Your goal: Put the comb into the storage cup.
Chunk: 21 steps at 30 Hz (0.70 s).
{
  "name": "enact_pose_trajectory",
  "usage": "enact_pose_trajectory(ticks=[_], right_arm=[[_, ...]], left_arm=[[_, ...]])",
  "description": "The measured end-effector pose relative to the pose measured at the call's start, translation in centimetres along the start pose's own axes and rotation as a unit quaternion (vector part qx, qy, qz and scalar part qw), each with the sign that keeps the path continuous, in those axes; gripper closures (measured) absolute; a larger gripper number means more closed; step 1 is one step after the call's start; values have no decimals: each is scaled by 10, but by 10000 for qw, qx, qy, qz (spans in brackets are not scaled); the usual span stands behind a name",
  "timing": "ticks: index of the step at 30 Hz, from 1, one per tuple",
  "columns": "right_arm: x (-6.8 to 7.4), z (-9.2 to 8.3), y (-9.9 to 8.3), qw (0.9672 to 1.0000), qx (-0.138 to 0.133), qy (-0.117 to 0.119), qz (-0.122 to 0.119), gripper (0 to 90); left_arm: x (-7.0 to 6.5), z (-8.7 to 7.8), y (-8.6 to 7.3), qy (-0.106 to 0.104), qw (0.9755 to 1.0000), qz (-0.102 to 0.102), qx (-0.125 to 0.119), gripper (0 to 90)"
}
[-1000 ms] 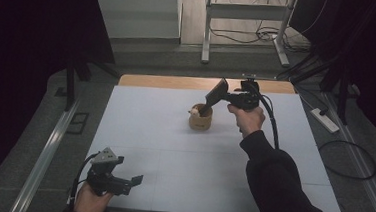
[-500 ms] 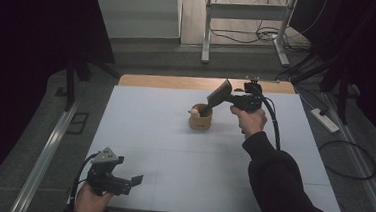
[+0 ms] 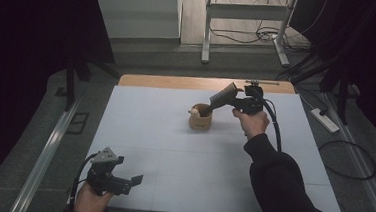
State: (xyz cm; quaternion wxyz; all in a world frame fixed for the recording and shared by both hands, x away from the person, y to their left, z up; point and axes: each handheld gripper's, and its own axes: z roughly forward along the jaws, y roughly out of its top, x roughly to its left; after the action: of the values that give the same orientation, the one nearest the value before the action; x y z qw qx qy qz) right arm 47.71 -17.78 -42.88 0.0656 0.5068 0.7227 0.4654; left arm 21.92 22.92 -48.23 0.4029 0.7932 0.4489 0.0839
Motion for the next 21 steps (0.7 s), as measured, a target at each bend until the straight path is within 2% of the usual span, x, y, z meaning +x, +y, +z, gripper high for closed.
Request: enact_pose_trajectory(ticks=[6, 13, 21], right_arm=[[3, 1, 0, 9999, 7, -61, -117, 655], [7, -2, 1, 9994, 1, -133, -323, 508], [9, -7, 3, 9983, 63, -199, -546, 428]], left_arm=[[0, 0, 0, -8, 10000, 1, 4, 0], [0, 0, 0, -13, 10000, -2, 5, 0], [1, 0, 0, -17, 10000, -28, -4, 0]])
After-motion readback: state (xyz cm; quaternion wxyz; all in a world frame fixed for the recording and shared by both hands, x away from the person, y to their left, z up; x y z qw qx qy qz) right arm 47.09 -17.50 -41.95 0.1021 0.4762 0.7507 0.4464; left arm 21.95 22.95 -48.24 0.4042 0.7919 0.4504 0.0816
